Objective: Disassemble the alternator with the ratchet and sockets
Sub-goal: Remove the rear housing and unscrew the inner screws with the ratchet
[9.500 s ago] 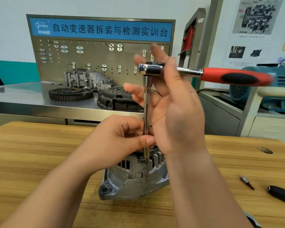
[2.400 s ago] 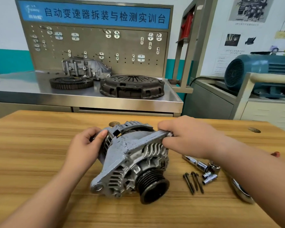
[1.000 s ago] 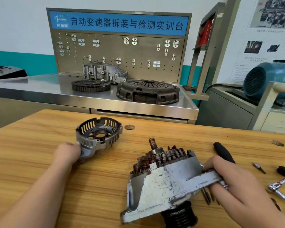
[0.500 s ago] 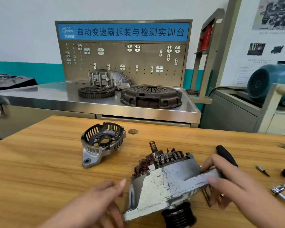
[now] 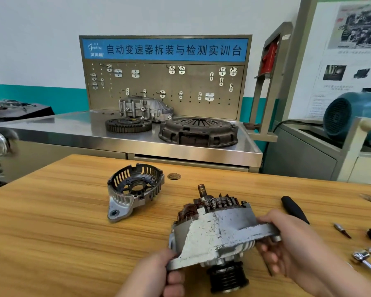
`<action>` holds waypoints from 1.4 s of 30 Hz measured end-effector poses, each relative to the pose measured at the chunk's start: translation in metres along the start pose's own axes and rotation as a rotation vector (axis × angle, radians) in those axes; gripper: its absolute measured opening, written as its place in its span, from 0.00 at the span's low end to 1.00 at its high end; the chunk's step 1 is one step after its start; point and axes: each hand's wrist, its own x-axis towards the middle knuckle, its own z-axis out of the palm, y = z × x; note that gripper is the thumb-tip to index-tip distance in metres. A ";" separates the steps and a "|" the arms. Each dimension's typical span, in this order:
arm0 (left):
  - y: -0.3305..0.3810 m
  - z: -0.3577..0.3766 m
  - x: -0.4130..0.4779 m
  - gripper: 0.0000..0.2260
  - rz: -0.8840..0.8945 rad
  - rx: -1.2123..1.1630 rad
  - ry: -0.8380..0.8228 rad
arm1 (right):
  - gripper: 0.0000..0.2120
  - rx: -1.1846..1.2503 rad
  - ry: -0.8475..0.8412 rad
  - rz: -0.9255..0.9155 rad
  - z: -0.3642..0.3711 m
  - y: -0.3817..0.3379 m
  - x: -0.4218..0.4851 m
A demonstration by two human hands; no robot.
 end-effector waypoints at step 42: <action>0.003 -0.008 0.034 0.06 0.329 0.406 -0.066 | 0.08 -0.601 0.615 -0.406 -0.138 -0.004 0.017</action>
